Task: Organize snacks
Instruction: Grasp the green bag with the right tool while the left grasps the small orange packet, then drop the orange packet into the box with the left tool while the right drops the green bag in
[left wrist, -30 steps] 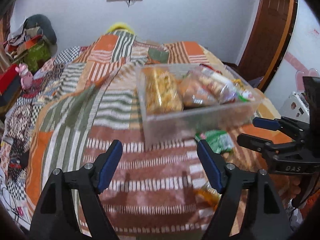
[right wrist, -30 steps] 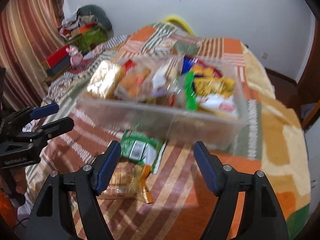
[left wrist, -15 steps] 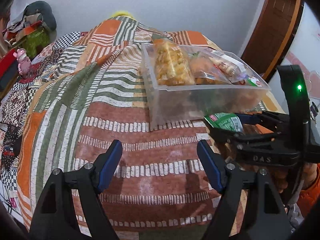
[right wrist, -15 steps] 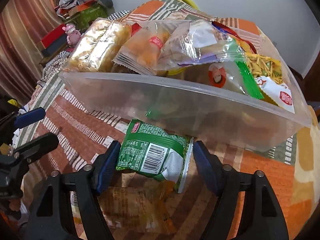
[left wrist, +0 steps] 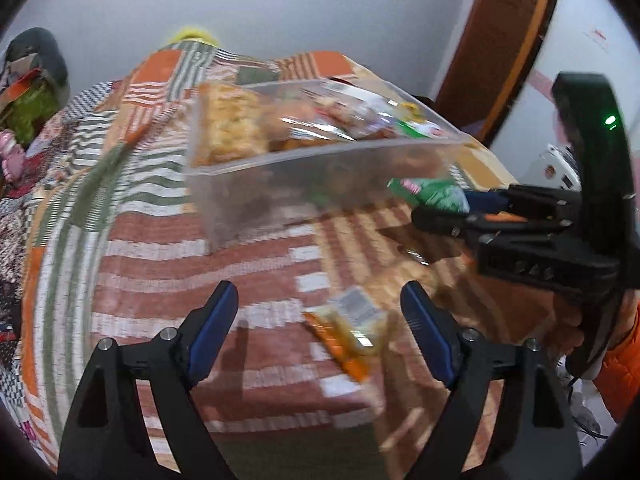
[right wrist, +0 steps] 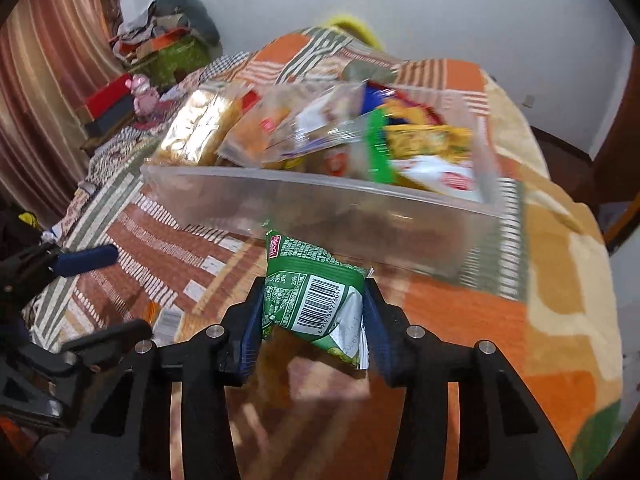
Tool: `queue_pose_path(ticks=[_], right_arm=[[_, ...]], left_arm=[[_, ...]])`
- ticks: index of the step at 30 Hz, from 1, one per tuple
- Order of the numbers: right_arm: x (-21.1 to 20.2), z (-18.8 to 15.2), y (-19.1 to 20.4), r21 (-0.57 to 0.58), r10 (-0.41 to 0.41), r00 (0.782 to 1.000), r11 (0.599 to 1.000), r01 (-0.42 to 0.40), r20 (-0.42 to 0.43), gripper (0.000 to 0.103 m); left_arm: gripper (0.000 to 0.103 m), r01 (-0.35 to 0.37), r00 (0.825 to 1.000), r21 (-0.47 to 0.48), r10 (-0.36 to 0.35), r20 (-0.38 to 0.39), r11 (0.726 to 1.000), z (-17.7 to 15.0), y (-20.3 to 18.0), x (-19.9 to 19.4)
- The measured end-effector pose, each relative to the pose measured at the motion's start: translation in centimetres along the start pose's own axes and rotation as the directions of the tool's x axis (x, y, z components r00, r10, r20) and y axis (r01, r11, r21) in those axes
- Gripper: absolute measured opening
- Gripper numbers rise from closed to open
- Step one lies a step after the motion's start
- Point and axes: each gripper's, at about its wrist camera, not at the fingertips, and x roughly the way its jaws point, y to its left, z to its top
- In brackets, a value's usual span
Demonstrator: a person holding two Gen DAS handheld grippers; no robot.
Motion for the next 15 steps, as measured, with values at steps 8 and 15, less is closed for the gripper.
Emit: queue_pose_path(ticks=[8,15], right_arm=[[-3.6,-1.5,-2.6,0.065,-0.018,0.998,0.998,0.014,0.057,0.042],[-4.1,-2.2,-3.4,0.086,-0.018,0.997,0.996,0.012,0.070,0.042]], left_arm=[[0.091,0.031,0.996,0.064,-0.026,-0.081,0.997,0.0,-2.8,3.8],[0.053,0.028,0.996,0.065,-0.022,-0.088,0.997,-0.2,-3.5,4.4]])
